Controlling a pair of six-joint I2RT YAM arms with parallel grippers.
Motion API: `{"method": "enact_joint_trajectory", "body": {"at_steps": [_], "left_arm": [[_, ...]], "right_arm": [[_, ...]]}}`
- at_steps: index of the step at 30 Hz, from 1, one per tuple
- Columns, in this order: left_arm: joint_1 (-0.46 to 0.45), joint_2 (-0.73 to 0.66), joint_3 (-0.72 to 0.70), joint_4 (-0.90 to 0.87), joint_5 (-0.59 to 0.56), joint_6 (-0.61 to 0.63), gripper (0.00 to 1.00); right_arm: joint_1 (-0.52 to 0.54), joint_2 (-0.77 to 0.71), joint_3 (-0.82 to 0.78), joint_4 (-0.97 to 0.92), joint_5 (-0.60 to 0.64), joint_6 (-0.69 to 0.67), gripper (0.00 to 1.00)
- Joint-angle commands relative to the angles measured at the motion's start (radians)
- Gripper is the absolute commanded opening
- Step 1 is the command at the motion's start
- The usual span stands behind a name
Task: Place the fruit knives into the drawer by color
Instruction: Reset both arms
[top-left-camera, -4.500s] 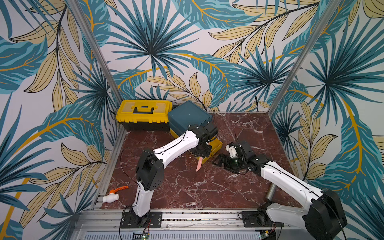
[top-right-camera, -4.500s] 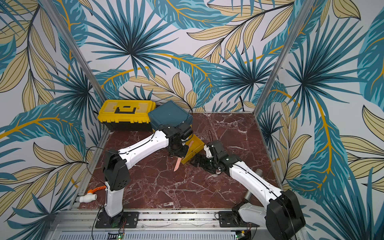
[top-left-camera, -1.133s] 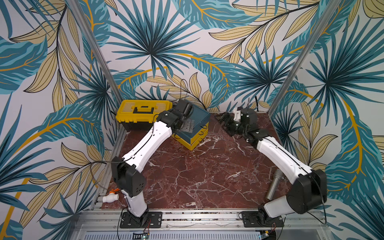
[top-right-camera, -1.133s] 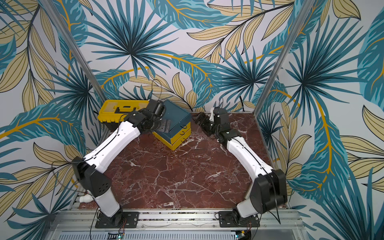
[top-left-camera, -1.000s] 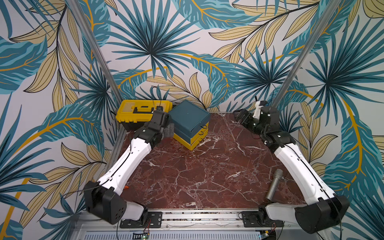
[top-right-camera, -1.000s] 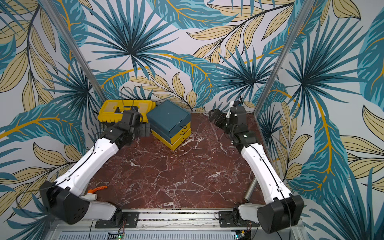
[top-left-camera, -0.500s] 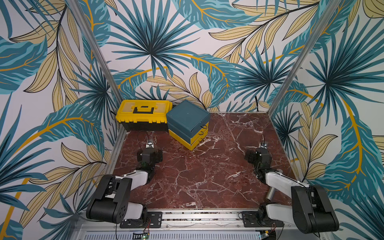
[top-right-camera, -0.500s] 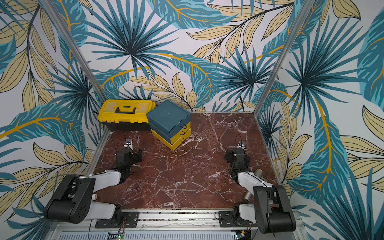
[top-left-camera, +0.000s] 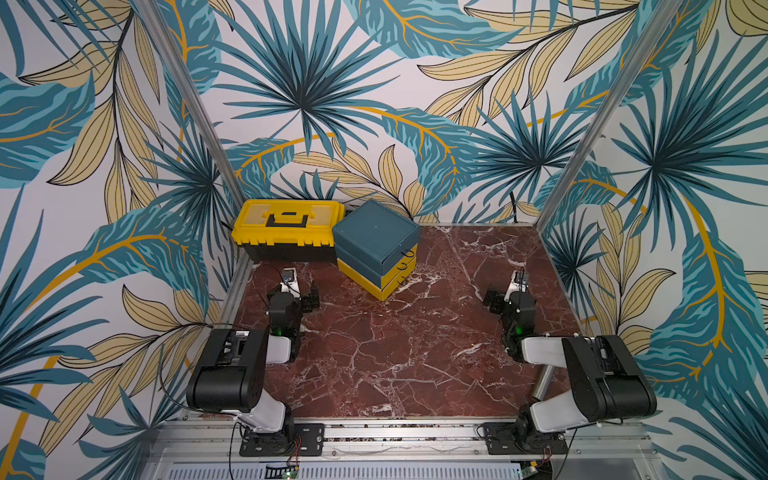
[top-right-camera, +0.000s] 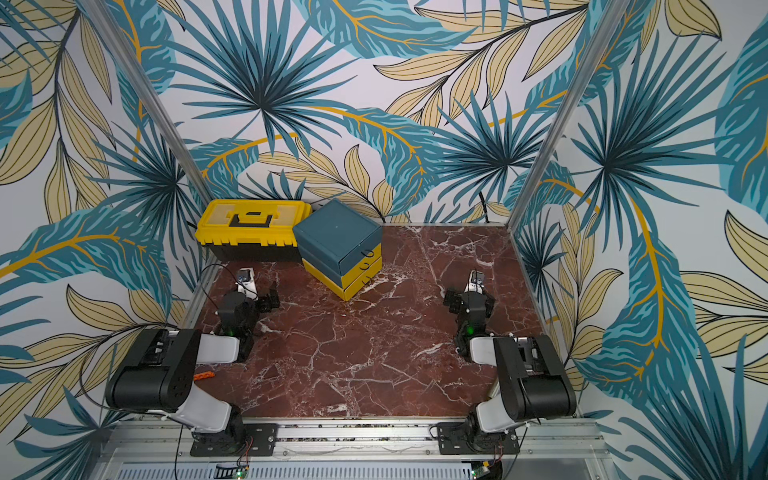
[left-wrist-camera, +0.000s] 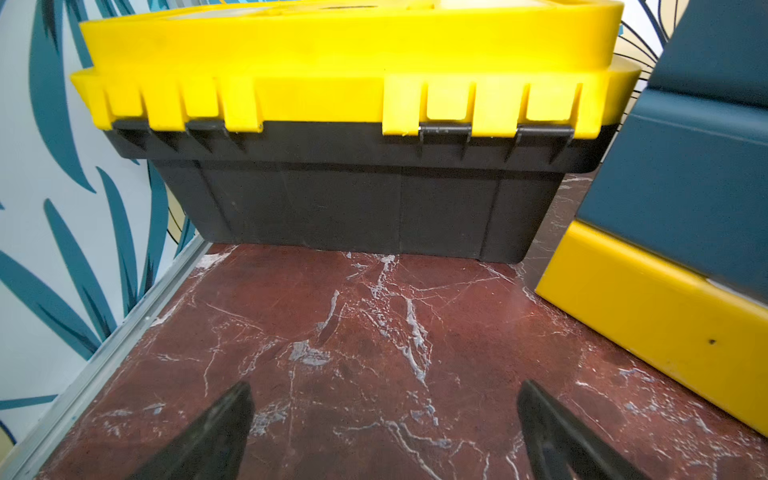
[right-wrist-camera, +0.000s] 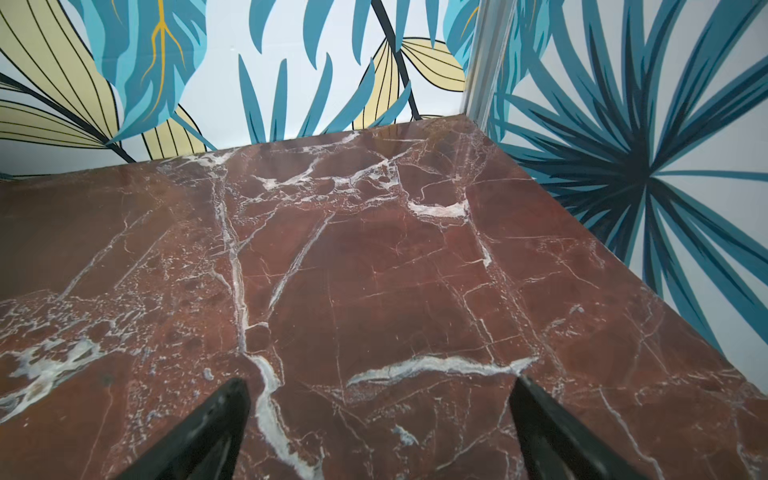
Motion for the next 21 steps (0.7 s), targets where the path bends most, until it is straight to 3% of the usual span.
{"method": "enact_joint_trajectory", "body": {"at_steps": [1, 21], "left_arm": [[0.008, 0.002, 0.004, 0.030, 0.026, 0.004, 1.00], [0.007, 0.006, 0.008, 0.026, 0.033, 0.009, 1.00]], "right_arm": [[0.004, -0.014, -0.001, 0.013, -0.008, -0.010, 1.00], [0.004, -0.012, 0.000, 0.013, -0.008, -0.012, 1.00]]}}
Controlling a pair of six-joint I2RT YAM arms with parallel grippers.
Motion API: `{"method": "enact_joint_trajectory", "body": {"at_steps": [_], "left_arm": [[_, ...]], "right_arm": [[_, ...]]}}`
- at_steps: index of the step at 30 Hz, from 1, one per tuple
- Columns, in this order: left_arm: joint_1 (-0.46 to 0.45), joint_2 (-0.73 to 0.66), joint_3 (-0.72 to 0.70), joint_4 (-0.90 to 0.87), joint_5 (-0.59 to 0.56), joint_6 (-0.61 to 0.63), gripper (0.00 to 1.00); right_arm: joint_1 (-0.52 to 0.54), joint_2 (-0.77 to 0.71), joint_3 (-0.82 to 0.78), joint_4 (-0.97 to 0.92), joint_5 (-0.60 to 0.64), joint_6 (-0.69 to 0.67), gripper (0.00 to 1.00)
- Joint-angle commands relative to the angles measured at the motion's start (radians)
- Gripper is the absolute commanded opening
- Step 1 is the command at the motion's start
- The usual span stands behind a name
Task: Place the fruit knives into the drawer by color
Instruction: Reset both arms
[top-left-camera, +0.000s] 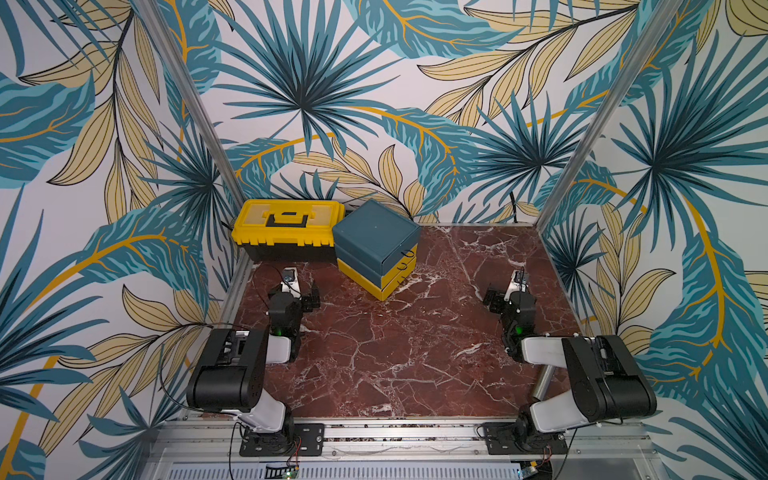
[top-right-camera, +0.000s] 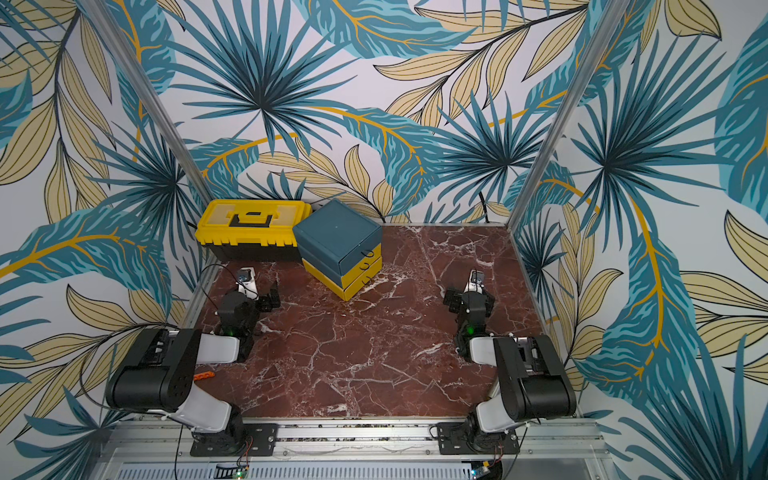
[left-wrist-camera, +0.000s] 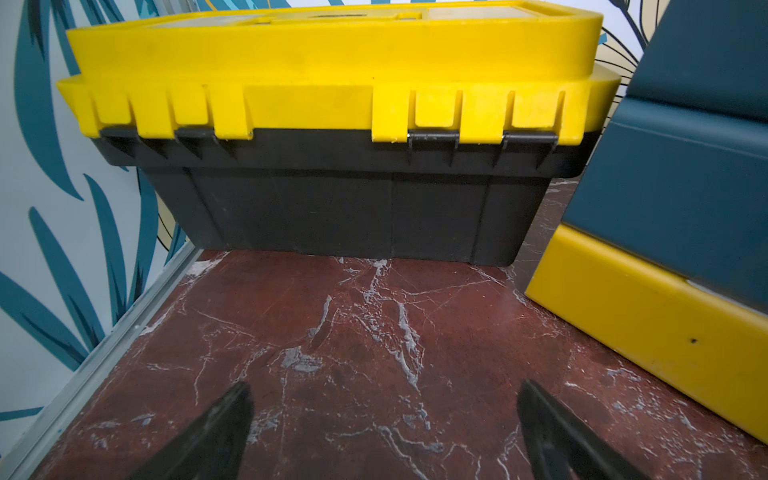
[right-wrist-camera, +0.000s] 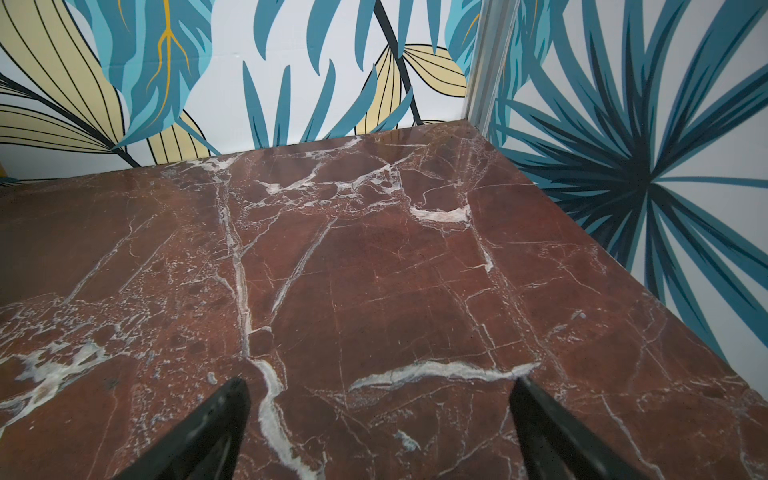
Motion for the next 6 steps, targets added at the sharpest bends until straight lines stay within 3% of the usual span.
{"method": "enact_joint_trajectory", "body": {"at_steps": [1, 6], "left_arm": [[0.007, 0.005, 0.008, 0.015, 0.015, 0.006, 1.00], [0.005, 0.005, 0.003, 0.022, 0.015, 0.013, 1.00]], "right_arm": [[0.003, -0.011, 0.001, 0.011, -0.006, -0.010, 1.00], [0.003, -0.012, 0.001, 0.011, -0.007, -0.010, 1.00]]}}
